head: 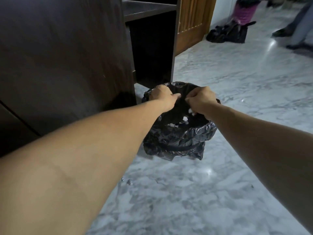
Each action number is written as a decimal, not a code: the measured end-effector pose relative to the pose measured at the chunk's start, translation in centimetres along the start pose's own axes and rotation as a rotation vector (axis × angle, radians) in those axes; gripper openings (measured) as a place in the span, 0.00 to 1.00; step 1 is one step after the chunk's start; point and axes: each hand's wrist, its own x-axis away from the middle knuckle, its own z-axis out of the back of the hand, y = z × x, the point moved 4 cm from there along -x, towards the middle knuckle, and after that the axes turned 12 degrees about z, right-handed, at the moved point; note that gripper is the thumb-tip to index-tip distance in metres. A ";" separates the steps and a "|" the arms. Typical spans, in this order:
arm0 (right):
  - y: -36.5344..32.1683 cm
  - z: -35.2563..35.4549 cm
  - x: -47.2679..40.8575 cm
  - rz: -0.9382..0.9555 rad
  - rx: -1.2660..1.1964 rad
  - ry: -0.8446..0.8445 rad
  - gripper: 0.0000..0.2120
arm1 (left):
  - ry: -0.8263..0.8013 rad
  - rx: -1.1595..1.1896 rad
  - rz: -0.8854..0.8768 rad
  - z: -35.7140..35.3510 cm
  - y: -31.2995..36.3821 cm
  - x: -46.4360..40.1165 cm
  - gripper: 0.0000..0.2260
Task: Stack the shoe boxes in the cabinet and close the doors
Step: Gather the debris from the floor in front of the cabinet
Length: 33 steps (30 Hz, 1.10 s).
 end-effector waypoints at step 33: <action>-3.7 -21.2 15.2 0.334 0.430 -0.776 0.36 | 0.040 -0.276 0.343 3.4 -34.6 10.1 0.15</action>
